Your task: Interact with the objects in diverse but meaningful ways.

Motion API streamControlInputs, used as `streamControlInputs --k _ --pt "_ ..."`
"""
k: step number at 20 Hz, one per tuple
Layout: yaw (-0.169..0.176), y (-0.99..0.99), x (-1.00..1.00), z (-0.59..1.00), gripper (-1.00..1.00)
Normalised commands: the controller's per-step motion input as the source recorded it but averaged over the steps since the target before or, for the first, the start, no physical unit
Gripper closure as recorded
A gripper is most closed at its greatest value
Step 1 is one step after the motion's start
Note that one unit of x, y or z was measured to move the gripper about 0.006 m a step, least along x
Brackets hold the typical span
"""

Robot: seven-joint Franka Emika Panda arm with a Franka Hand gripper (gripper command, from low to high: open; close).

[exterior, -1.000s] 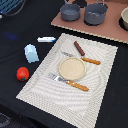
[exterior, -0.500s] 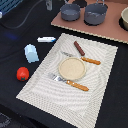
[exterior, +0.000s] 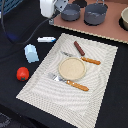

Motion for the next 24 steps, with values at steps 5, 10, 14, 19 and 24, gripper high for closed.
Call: streamControlInputs --k 5,10,14,19,24 --pt "0.046 -0.16 -0.14 -0.31 -1.00" --pt "0.060 -0.05 -0.21 -0.42 -1.00" --pt "0.075 0.00 -0.26 -0.43 -1.00" --pt "0.066 -0.02 -0.24 -0.48 -1.00" --pt "0.052 -0.06 -0.23 -0.50 -1.00"
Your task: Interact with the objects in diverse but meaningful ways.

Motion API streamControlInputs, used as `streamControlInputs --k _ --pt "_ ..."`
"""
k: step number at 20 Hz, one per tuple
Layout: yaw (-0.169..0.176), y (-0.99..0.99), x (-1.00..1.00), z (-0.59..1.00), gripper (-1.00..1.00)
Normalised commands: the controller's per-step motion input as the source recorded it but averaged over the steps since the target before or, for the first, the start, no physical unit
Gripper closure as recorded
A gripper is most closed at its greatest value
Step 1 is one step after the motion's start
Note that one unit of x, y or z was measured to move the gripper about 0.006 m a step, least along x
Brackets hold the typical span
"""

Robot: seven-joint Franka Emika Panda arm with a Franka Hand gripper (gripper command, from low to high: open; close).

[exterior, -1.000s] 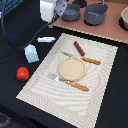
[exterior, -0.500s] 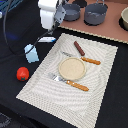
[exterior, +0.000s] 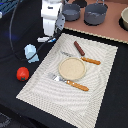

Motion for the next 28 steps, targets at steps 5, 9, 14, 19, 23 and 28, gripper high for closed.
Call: streamControlInputs --k 5,9,14,19,23,28 --pt "0.055 -0.13 -0.35 -0.37 -1.00" --pt "0.065 -0.19 -0.40 -0.02 -1.00" --pt "0.064 -0.21 -0.44 -0.12 1.00" --pt "0.059 -0.18 -0.36 -0.24 1.00" --pt "0.059 -0.11 -0.25 -0.33 1.00" --pt "0.054 -0.09 -0.18 -0.35 1.00"
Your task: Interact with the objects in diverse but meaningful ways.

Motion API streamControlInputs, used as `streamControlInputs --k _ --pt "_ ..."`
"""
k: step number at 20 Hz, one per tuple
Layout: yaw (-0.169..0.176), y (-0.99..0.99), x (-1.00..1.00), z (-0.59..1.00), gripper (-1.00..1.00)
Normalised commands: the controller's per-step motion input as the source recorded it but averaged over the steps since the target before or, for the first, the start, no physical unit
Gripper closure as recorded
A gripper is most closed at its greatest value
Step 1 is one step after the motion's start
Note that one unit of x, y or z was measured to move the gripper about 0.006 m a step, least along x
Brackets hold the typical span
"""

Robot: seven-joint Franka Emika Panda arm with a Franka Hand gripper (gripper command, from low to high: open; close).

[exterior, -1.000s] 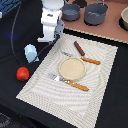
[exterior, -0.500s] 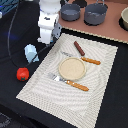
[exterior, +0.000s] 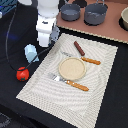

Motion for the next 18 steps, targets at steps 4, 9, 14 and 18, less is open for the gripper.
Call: streamControlInputs --k 4,9,14,18 --pt "0.049 -0.06 -0.17 -0.01 1.00" --pt "0.000 0.00 -0.21 0.88 1.00" --pt "0.000 0.05 0.07 1.00 1.00" --pt "0.000 0.00 0.50 1.00 1.00"
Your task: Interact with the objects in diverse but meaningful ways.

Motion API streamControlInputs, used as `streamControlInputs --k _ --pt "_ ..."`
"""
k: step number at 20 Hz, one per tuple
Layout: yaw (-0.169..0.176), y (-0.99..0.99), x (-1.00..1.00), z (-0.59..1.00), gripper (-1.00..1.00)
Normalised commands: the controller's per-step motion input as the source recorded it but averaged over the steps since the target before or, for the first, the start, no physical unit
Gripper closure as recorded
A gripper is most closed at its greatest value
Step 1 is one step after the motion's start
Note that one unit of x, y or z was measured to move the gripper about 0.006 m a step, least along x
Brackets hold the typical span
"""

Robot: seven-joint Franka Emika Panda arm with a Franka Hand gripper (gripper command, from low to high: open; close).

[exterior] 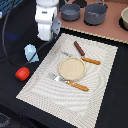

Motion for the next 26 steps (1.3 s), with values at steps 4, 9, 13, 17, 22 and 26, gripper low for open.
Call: streamControlInputs --k 4,9,13,17,22,26 --pt "-0.028 -0.31 0.79 0.94 1.00" --pt "-0.037 -0.56 0.68 0.52 1.00" --pt "-0.004 -0.69 0.61 0.32 1.00" --pt "0.000 -0.75 0.53 0.19 1.00" --pt "-0.022 -0.81 0.56 0.00 1.00" --pt "-0.042 -0.72 0.64 0.02 1.00"
